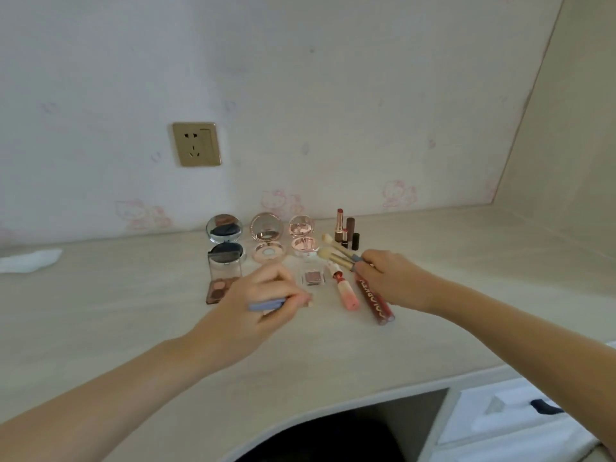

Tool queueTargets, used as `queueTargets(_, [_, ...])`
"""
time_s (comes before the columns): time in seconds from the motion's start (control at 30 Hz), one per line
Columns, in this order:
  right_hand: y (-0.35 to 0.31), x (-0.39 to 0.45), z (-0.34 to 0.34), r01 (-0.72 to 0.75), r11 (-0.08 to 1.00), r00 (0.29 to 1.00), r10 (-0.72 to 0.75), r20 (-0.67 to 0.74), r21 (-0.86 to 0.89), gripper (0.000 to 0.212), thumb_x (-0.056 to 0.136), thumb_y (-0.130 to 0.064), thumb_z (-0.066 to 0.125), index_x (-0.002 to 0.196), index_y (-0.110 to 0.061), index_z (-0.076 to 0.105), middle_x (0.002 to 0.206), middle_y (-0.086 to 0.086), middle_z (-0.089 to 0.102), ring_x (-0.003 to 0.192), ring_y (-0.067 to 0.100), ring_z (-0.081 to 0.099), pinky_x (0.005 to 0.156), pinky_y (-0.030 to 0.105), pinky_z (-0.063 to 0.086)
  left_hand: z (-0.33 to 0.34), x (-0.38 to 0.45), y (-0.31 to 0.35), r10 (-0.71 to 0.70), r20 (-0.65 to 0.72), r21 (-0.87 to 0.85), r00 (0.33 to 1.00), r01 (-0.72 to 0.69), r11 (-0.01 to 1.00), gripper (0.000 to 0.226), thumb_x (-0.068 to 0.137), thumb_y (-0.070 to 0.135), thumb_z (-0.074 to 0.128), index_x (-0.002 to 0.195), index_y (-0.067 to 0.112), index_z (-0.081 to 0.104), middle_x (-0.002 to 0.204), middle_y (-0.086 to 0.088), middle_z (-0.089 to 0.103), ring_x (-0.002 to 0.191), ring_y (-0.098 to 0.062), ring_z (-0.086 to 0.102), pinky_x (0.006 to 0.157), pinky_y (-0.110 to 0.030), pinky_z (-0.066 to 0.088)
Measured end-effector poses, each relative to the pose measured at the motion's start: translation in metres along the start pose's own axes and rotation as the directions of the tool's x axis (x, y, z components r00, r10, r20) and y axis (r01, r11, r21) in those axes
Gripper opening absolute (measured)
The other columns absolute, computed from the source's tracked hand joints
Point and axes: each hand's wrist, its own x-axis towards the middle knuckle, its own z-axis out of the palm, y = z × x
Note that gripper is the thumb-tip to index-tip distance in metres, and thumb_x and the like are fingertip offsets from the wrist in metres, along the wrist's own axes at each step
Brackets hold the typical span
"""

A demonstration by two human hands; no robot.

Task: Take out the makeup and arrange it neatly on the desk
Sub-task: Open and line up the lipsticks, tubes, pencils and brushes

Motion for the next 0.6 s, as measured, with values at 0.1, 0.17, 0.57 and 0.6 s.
queueTargets(0.1, [-0.013, 0.009, 0.011, 0.024, 0.997, 1.000, -0.025, -0.012, -0.071, 0.033, 0.100, -0.034, 0.034, 0.091, -0.013, 0.057, 0.080, 0.005, 0.059, 0.066, 0.018, 0.050, 0.062, 0.034, 0.042, -0.003, -0.023, -0.009, -0.073, 0.125, 0.010, 0.990, 0.072, 0.997, 0.014, 0.094, 0.020, 0.058, 0.096, 0.015, 0.072, 0.093, 0.002, 0.054, 0.084, -0.006, 0.054, 0.077, -0.014, 0.038])
queueTargets(0.17, [-0.021, 0.013, 0.017, 0.047, 0.996, 0.999, -0.048, -0.013, -0.073, 0.035, 0.100, -0.035, 0.034, 0.094, -0.011, 0.058, 0.077, 0.005, 0.059, 0.062, 0.017, 0.048, 0.059, 0.031, 0.040, -0.006, -0.029, -0.013, -0.221, 0.139, -0.189, 0.965, 0.245, 0.951, 0.009, 0.089, 0.015, 0.065, 0.080, 0.013, 0.064, 0.082, -0.010, 0.056, 0.075, -0.016, 0.053, 0.065, -0.016, 0.040])
queueTargets(0.57, [-0.037, 0.014, 0.028, 0.068, 0.993, 0.998, -0.067, 0.018, -0.092, 0.035, 0.101, -0.031, 0.036, 0.098, -0.004, 0.058, 0.061, -0.002, 0.049, 0.058, 0.017, 0.047, 0.054, 0.027, 0.038, -0.011, -0.040, -0.052, 0.048, 0.503, 0.326, 0.863, -0.241, 0.914, 0.045, 0.093, 0.012, 0.046, 0.133, 0.032, 0.053, 0.134, 0.012, 0.032, 0.106, -0.009, 0.052, 0.092, -0.008, 0.032])
queueTargets(0.6, [-0.036, 0.013, 0.028, 0.065, 0.993, 0.998, -0.063, 0.019, -0.099, 0.035, 0.101, -0.032, 0.036, 0.099, -0.005, 0.058, 0.061, -0.002, 0.049, 0.056, 0.015, 0.046, 0.052, 0.024, 0.037, -0.011, -0.039, -0.057, 0.027, 0.513, 0.335, 0.858, -0.230, 0.914, 0.055, 0.088, 0.003, 0.051, 0.134, 0.033, 0.051, 0.136, 0.013, 0.031, 0.109, -0.008, 0.050, 0.092, -0.008, 0.032])
